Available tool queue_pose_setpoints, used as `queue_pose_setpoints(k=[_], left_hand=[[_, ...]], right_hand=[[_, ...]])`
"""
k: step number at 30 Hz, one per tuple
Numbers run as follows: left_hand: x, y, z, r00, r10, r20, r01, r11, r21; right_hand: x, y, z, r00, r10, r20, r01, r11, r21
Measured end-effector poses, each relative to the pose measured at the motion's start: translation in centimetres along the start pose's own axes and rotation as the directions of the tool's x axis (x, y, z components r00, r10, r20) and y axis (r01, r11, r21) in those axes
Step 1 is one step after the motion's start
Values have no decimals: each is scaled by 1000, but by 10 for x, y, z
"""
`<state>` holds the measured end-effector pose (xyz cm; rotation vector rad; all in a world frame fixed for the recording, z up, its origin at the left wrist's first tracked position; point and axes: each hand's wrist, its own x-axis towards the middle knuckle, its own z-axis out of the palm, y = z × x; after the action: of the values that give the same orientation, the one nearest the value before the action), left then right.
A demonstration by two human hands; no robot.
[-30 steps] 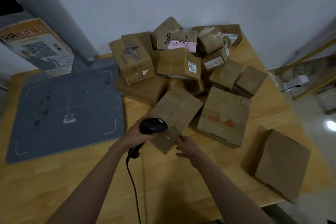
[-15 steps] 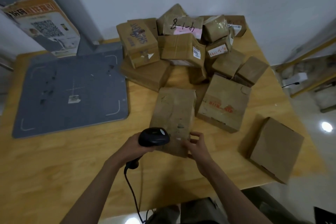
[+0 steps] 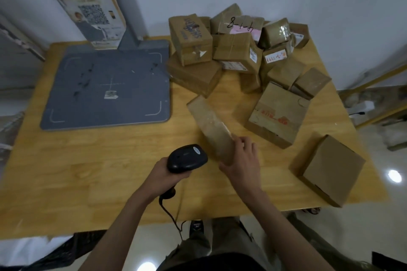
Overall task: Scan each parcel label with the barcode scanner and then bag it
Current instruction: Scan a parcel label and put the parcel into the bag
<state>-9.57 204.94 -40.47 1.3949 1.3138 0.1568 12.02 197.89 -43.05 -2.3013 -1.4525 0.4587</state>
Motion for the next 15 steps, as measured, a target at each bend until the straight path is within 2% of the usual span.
queue_pose_setpoints(k=[2,5,7,12,15], left_hand=[[-7,-4,-6,999,-5,-39,5,1000,-7],[-16,-9,-13,998,-19,-53,18,1000,-24],[-20,-12,-15,998,-26,-56,27,1000,8],[-22,-14,-15,997,-32,-65,39,991,124],[-19,-7,-13,997,16,-72,-4,985,173]], right_hand=[[-10,-8,20,999,-23,49,27,996,-86],[-23,-10,48,998,-61,26,65,978,-196],[-31,-1,61,995,-76,60,89,965,-246],[-41,40,72,979,-104,178,149,953,-265],[-28,50,60,965,-47,256,114,960,-254]])
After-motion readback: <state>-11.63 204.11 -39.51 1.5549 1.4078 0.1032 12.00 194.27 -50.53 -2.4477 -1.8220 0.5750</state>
